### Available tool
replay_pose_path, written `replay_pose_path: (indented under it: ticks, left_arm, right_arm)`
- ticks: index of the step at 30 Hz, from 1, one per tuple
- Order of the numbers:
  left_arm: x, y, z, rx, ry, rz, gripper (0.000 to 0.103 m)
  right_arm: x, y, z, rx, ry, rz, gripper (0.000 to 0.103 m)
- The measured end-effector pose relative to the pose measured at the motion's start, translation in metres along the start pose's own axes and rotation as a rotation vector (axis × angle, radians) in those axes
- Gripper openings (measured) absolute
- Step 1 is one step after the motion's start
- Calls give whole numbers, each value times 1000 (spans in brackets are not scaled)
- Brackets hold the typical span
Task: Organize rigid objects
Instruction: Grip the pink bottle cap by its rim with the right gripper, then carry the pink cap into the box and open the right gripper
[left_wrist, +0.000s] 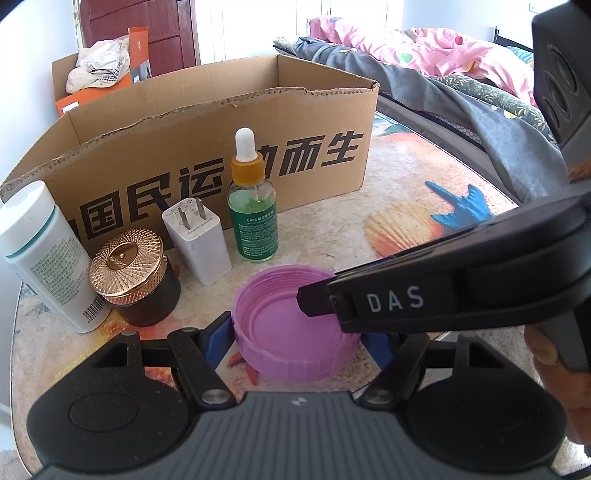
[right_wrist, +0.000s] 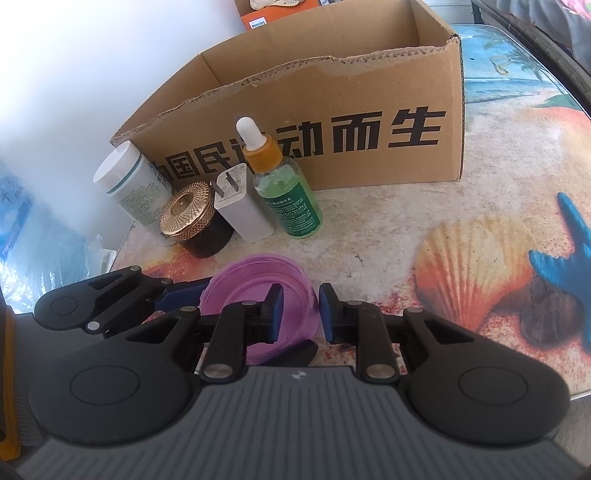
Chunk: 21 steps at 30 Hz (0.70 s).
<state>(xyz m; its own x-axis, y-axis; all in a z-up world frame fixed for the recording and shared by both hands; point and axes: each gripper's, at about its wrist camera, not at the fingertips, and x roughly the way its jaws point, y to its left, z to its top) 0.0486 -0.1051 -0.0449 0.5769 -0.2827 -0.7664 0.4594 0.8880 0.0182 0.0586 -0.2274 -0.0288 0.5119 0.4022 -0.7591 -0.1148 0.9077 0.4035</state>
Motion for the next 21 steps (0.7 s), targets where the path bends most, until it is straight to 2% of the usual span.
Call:
replay_pose_path:
  ticks: [12, 21]
  left_arm:
    - [5, 0, 0, 9, 28, 2, 74]
    - [-1, -2, -1, 25, -2, 3, 74]
  right_arm:
    - [0, -1, -1, 1, 1, 2, 20]
    - [-1, 3, -2, -13, -10, -16, 19]
